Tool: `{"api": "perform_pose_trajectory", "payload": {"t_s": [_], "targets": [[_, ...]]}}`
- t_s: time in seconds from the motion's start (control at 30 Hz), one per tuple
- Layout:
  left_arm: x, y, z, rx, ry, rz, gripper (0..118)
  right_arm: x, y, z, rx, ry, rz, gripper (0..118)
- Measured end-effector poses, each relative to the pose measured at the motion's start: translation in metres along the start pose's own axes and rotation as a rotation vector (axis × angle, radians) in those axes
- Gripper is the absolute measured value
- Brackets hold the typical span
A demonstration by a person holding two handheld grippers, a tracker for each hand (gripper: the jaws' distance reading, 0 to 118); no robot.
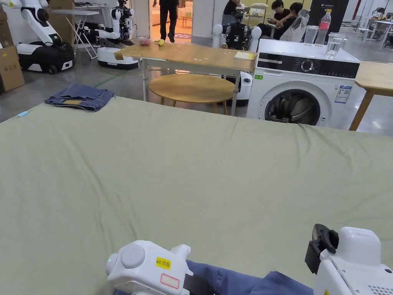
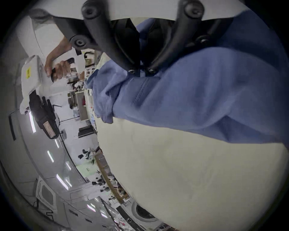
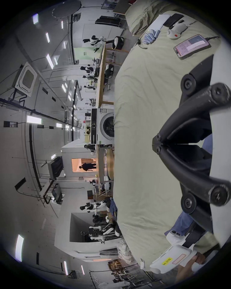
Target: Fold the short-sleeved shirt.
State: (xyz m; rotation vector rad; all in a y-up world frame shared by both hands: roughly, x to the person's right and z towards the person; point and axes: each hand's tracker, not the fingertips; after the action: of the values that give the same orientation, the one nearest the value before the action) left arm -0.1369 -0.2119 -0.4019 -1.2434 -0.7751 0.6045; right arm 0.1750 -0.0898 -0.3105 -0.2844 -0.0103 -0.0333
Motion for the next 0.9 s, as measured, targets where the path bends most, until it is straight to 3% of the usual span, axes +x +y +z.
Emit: {"api": "perform_pose_trajectory", "payload": {"t_s": [0.3, 0.47, 0.63, 0.67, 0.8, 0.9], "targets": [[0.011, -0.006, 0.023, 0.024, 0.039, -0.063, 2, -0.003, 0.000, 0.002, 0.002, -0.002, 0.004, 0], [0.012, -0.011, 0.081, 0.129, -0.015, -0.083, 2, -0.010, 0.006, 0.003, 0.011, 0.011, 0.013, 0], [-0.017, -0.013, 0.153, 0.240, 0.117, -0.042, 3, -0.016, 0.011, 0.002, 0.017, 0.028, 0.026, 0], [-0.027, -0.014, 0.165, 0.251, 0.135, -0.018, 8, -0.017, 0.011, 0.001, 0.017, 0.032, 0.026, 0], [-0.066, -0.013, 0.192, 0.246, 0.141, 0.069, 64, -0.023, 0.010, 0.000, 0.015, 0.042, 0.031, 0], [-0.073, -0.017, 0.181, 0.217, 0.144, 0.084, 68, -0.026, 0.008, -0.002, 0.008, 0.048, 0.029, 0]]}}
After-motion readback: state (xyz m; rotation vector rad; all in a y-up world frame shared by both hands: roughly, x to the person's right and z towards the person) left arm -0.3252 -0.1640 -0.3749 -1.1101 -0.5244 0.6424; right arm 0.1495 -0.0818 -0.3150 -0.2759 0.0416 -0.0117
